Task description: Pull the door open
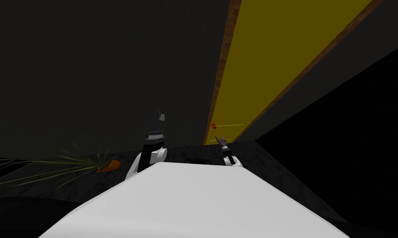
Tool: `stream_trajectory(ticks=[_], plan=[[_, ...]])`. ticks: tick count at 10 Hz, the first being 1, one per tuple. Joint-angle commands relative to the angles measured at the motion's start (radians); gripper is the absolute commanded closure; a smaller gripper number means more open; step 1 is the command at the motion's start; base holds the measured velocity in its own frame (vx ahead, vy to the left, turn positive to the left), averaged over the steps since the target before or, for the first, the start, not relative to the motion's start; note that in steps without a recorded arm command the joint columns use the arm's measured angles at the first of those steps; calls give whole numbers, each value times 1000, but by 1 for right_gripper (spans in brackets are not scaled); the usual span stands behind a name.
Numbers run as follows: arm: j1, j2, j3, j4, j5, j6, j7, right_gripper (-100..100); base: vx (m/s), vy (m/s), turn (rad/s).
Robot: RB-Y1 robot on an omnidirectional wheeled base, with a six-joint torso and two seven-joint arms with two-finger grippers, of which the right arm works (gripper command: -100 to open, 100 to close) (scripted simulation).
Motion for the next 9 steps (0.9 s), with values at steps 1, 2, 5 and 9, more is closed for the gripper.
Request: stream_trajectory(ticks=[1,2,5,9], plan=[[-13,-1,-4,37,6,-10,32,-100,103,-32,13],[-17,-1,-5,47,8,-13,41,-100,82,-32,11],[-30,-2,-9,80,12,-20,65,-100,77,-21,12],[-9,-39,-43,107,-7,-54,52,-100,128,55,113]])
